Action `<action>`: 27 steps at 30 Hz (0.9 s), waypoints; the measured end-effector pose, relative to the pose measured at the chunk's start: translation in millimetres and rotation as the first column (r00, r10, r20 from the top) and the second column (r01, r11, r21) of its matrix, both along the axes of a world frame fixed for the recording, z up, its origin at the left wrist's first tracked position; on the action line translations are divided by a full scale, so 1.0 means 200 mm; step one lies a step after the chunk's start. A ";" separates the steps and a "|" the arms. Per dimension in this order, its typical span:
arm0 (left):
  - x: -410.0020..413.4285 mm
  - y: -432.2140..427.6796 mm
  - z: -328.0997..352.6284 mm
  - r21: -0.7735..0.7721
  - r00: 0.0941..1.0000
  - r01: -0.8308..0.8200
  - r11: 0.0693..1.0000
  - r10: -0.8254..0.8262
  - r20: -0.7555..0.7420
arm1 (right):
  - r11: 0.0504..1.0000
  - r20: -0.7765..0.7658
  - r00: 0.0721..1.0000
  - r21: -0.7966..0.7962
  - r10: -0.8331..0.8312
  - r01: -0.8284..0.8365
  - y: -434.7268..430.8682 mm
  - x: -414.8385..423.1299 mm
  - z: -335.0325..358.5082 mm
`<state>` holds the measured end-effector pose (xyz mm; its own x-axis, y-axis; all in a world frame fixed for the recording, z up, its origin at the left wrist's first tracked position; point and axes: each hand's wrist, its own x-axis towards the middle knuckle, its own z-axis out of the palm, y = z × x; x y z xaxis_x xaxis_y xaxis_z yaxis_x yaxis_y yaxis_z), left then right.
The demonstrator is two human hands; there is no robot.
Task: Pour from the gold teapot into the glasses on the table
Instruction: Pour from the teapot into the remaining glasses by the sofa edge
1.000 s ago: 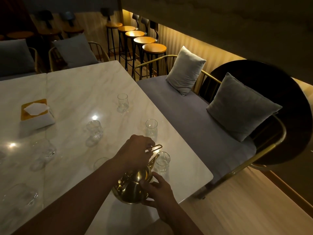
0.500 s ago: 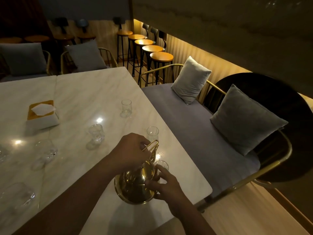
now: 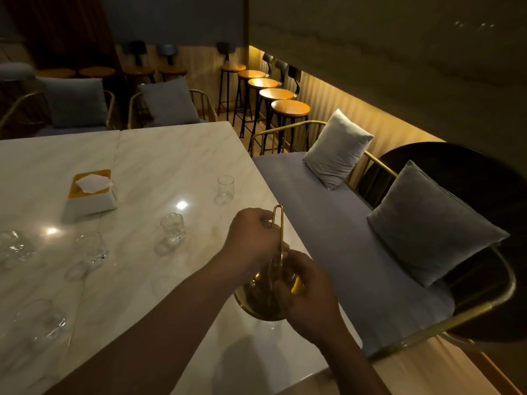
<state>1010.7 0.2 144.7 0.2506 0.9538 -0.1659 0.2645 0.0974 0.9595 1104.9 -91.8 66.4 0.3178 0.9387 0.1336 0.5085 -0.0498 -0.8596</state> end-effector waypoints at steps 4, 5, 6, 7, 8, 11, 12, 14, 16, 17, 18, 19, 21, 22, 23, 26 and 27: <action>0.07 0.02 -0.02 -0.021 0.995 -0.001 1.000 0.003 0.097 | 0.995 0.085 0.991 0.001 -0.104 0.104 0.04 0.01 0.04; 0.09 0.03 -0.03 -0.018 0.995 0.011 1.000 -0.010 0.102 | 0.989 0.107 0.984 -0.002 -0.144 0.145 0.05 0.01 0.04; 0.11 0.04 -0.05 -0.019 0.994 0.023 1.000 -0.021 0.104 | 0.982 0.130 0.975 -0.015 -0.183 0.186 0.06 0.03 0.04; 0.12 0.05 -0.06 -0.022 0.993 0.034 0.999 -0.032 0.116 | 0.975 0.158 0.964 -0.030 -0.214 0.221 0.07 0.04 0.05; 0.14 0.06 -0.08 -0.028 0.991 0.042 0.999 -0.038 0.132 | 0.967 0.191 0.952 -0.040 -0.239 0.251 0.08 0.05 0.05; 0.21 0.12 -0.13 -0.045 0.977 0.054 0.998 -0.043 0.210 | 0.949 0.242 0.927 -0.059 -0.286 0.308 0.12 0.12 0.05; 0.22 0.13 -0.15 -0.038 0.975 0.052 0.998 -0.042 0.218 | 0.942 0.237 0.923 -0.069 -0.304 0.328 0.13 0.14 0.05; 0.25 0.15 -0.17 -0.033 0.977 0.045 0.998 -0.037 0.210 | 0.931 0.235 0.915 -0.084 -0.328 0.355 0.16 0.19 0.05; 0.28 0.17 -0.20 -0.048 0.976 0.055 0.997 -0.043 0.213 | 0.928 0.249 0.910 -0.090 -0.331 0.362 0.18 0.24 0.05; 0.29 0.18 -0.21 -0.048 0.974 0.066 0.997 -0.054 0.222 | 0.926 0.256 0.907 -0.090 -0.334 0.366 0.20 0.27 0.05; 0.30 0.19 -0.22 -0.035 0.972 0.079 0.996 -0.069 0.225 | 0.923 0.259 0.905 -0.097 -0.337 0.372 0.21 0.31 0.05; 0.31 0.20 -0.23 -0.011 0.971 0.098 0.995 -0.093 0.221 | 0.921 0.258 0.905 -0.106 -0.339 0.375 0.22 0.34 0.04; 0.32 0.22 -0.27 0.045 0.973 0.137 0.990 -0.143 0.183 | 0.921 0.247 0.909 -0.115 -0.337 0.372 0.25 0.42 0.05; 0.31 0.23 -0.31 0.066 0.976 0.148 0.987 -0.156 0.149 | 0.923 0.243 0.912 -0.118 -0.331 0.366 0.27 0.46 0.05; 0.31 0.24 -0.35 0.083 0.982 0.146 0.986 -0.154 0.110 | 0.926 0.244 0.916 -0.126 -0.318 0.355 0.28 0.50 0.05; 0.28 0.23 -0.52 0.095 0.995 0.101 0.990 -0.102 -0.002 | 0.939 0.252 0.930 -0.150 -0.267 0.310 0.33 0.59 0.03; 0.27 0.22 -0.58 0.084 0.994 0.106 0.991 -0.105 -0.023 | 0.944 0.247 0.935 -0.148 -0.253 0.295 0.35 0.62 0.02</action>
<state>1065.3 43.6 28.9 0.3483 0.9329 -0.0911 0.2864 -0.0134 0.9580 1229.3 -22.4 71.1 0.5476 0.8340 0.0680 0.6295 -0.3572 -0.6900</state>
